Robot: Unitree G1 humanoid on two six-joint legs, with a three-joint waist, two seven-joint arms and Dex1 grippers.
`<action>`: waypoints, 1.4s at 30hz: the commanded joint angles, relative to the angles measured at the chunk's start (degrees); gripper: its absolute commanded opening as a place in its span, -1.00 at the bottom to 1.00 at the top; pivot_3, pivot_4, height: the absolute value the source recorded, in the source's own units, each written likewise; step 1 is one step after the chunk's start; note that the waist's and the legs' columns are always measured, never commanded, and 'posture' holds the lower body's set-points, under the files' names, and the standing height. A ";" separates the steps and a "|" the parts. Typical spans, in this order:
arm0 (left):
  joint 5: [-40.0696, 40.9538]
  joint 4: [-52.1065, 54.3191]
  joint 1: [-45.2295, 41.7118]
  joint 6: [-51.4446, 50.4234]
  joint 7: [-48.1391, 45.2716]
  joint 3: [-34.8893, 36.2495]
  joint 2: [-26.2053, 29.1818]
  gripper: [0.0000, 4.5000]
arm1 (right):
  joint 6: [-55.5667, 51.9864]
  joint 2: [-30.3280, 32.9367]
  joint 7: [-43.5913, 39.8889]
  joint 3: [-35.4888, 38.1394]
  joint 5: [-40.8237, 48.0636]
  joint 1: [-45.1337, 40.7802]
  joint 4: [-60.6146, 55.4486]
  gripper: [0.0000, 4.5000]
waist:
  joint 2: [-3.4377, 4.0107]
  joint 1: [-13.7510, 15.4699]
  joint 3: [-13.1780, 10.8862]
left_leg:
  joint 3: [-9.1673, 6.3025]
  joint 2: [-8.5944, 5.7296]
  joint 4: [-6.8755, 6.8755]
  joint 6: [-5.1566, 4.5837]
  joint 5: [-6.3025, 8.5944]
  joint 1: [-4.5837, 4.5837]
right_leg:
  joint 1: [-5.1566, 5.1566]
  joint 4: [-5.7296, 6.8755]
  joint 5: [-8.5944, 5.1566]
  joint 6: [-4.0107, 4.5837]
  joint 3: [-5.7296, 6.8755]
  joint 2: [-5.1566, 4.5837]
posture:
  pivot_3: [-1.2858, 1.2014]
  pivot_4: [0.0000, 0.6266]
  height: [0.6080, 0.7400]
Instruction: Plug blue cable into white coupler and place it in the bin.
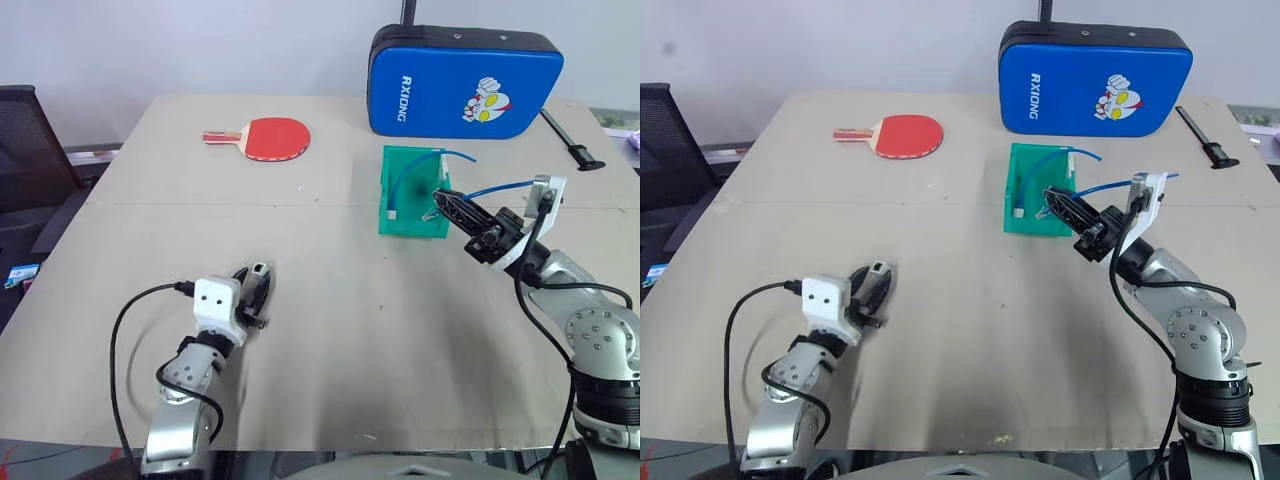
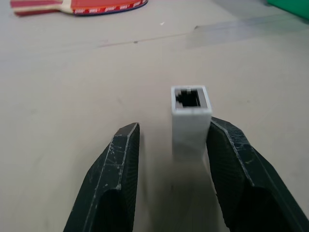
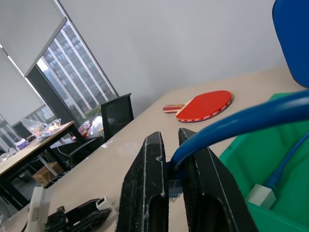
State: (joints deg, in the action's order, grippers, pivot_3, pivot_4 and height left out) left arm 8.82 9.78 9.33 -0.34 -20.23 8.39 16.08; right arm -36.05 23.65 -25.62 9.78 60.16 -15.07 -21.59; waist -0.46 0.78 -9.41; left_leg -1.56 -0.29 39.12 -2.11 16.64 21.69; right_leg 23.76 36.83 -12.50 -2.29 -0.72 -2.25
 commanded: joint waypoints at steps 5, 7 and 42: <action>-0.83 -3.75 -1.02 0.68 0.49 -1.88 -1.49 -0.38 | 0.58 -0.18 0.02 0.98 -0.23 -0.30 -2.65 -1.00 | 0.23 0.03 0.14 | 0.00 0.00 0.04 0.00 -0.01 -0.05 | -0.06 0.00 0.01 0.02 0.01 0.01 | 0.03 -0.52 1.00; -0.87 -3.49 -0.64 0.56 0.32 -2.29 -1.75 -0.79 | 0.52 -0.11 -0.16 0.48 -0.82 -0.51 -2.78 -1.00 | 0.30 0.05 0.19 | -0.02 0.00 0.04 0.00 -0.01 -0.04 | -0.07 0.00 0.03 0.00 0.02 0.01 | 0.03 -0.52 1.00; -8.58 7.54 -20.43 -7.51 0.68 -17.52 -3.55 -0.85 | 11.05 -11.70 0.56 -28.62 -48.75 -13.86 5.49 -1.00 | 0.08 -0.21 0.36 | -0.01 -0.02 -0.19 0.13 -0.11 0.28 | 0.42 -0.04 0.19 -0.03 0.14 0.15 | 0.03 -0.52 1.00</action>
State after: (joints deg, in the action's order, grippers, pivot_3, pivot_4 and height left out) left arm 0.86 15.12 -10.76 -8.88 -19.97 -9.04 12.45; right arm -23.77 11.42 -24.55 -18.27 12.23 -28.96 -15.57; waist -0.37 0.57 -9.05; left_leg -1.56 -0.31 38.93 -1.97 16.53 21.96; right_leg 24.19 36.79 -12.31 -2.32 -0.58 -2.10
